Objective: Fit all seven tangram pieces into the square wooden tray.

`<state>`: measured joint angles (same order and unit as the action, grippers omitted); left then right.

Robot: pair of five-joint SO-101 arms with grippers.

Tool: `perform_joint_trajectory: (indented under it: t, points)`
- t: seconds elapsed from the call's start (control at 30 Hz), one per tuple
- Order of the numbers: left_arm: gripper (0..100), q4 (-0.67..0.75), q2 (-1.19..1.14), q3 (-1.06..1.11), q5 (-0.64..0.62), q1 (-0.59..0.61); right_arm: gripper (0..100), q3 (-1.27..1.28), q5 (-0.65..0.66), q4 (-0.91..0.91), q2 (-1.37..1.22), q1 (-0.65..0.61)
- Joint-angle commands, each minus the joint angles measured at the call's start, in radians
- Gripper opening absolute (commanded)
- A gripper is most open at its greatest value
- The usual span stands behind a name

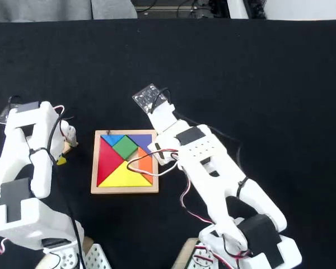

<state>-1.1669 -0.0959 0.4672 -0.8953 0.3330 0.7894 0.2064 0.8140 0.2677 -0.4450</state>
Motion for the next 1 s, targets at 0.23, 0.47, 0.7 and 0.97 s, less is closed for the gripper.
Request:
perform_joint_trajectory:
  t: [0.23, 0.47, 0.7, 0.97]
  points:
    - [18, -0.069, 0.107, -0.082, -0.021, 0.035, 1.1, -0.033, 0.058, -0.021, -0.007, 0.006]
    - [24, 0.126, 0.066, 0.002, -0.041, 0.041, 1.1, -0.03, 0.06, -0.021, -0.007, 0.005]
    - [27, 0.126, -0.005, 0.007, -0.101, 0.033, 1.1, -0.03, 0.06, -0.021, -0.007, 0.005]
    - [27, 0.103, -0.018, 0.005, -0.104, 0.041, 1.1, -0.03, 0.06, -0.021, -0.007, 0.005]
